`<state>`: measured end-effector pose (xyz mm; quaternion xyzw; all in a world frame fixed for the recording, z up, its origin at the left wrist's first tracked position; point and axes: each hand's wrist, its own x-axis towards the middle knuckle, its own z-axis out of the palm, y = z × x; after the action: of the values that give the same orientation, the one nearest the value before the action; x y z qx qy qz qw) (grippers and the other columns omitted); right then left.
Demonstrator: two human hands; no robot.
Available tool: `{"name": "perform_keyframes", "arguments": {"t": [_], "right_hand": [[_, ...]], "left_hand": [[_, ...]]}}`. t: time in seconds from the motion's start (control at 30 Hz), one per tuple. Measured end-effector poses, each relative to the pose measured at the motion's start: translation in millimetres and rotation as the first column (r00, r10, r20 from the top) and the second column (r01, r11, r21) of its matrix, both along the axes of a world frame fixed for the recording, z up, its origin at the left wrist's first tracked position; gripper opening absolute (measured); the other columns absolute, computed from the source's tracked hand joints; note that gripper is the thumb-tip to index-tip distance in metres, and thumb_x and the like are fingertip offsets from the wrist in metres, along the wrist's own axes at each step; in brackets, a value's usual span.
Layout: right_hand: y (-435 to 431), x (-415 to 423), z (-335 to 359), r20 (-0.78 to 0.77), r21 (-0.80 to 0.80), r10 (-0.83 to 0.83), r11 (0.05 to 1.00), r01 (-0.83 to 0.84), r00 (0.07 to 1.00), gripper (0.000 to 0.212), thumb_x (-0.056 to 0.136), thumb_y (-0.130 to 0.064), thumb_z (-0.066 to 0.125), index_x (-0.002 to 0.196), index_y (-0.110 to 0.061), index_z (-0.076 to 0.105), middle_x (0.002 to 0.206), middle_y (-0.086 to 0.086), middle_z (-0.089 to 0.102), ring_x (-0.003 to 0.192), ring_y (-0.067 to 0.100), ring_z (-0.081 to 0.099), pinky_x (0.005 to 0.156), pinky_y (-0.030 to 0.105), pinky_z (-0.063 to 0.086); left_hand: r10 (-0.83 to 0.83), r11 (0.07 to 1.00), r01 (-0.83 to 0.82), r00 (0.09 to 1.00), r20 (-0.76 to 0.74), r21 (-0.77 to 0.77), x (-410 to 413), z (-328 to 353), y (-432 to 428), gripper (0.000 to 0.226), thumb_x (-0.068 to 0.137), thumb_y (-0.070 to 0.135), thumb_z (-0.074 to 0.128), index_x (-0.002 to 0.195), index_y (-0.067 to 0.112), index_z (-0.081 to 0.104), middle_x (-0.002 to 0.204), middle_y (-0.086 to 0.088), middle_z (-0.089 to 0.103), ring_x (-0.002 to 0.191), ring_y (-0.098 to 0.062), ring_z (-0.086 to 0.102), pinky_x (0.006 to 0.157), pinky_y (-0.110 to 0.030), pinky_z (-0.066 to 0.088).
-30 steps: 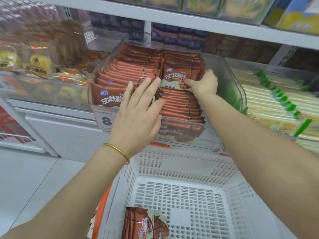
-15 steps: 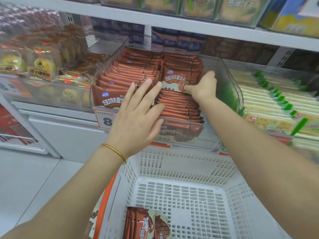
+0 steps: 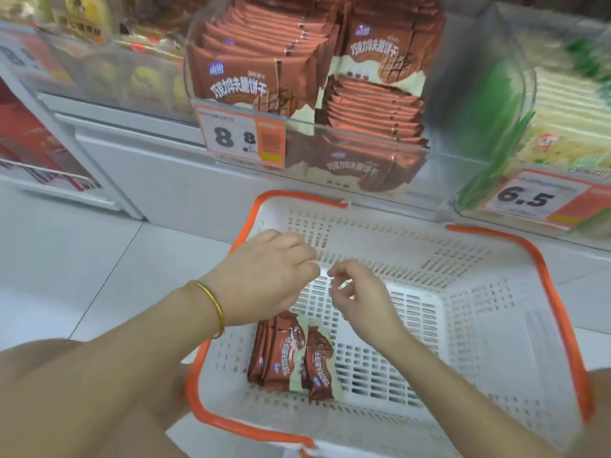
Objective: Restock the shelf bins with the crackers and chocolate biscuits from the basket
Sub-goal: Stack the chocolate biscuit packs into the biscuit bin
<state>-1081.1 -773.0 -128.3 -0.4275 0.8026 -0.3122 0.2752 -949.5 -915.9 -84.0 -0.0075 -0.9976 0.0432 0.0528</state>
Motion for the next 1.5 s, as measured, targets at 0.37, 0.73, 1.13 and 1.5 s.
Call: {"name": "perform_keyframes", "arguments": {"t": [0.37,0.73,1.13,1.5], "right_hand": [[-22,38,-147,0.034,0.566,0.343,0.768,-0.301,0.939,0.082,0.081,-0.034,0.072,0.146,-0.018,0.026,0.138,0.009,0.036,0.129,0.028,0.037,0.102,0.040,0.040],[-7,-12,-51,0.484,0.181,-0.076,0.983,-0.015,0.872,0.024,0.081,-0.010,0.073,0.101,-0.007,0.060,0.102,0.007,0.064,0.086,0.024,0.068,0.064,0.026,0.056],[21,-59,114,0.650,-0.292,-0.047,0.906,0.307,0.758,0.039,0.071,-0.013,0.077,0.105,-0.009,0.059,0.083,0.005,0.072,0.068,0.016,0.069,0.050,0.025,0.053],[-95,-108,180,0.251,-0.531,-0.360,0.725,0.439,0.898,0.023,0.086,-0.007,0.066,0.101,-0.018,0.053,0.102,-0.001,0.066,0.086,0.012,0.067,0.066,0.026,0.058]], "left_hand": [[0.211,0.976,-0.197,0.778,0.592,-0.090,14,-45,-4,0.038,0.097,0.038,0.037,0.129,0.019,0.048,0.127,-0.003,0.049,0.122,-0.024,0.039,0.101,-0.036,0.033],[0.123,0.935,-0.308,0.746,0.654,0.174,-4,-32,4,0.058,0.093,0.052,0.046,0.139,0.020,0.033,0.128,-0.003,0.050,0.115,-0.024,0.048,0.095,-0.039,0.042],[0.207,0.372,-0.193,0.971,0.122,0.908,-59,84,-15,0.031,0.078,0.010,0.074,0.103,0.024,0.063,0.090,0.008,0.063,0.064,-0.003,0.062,0.056,-0.019,0.053],[0.417,0.904,-0.408,0.769,-0.485,0.129,-81,83,-44,0.054,0.089,0.039,0.040,0.131,0.007,0.051,0.146,-0.017,0.038,0.137,-0.036,0.031,0.114,-0.053,0.016]]}}
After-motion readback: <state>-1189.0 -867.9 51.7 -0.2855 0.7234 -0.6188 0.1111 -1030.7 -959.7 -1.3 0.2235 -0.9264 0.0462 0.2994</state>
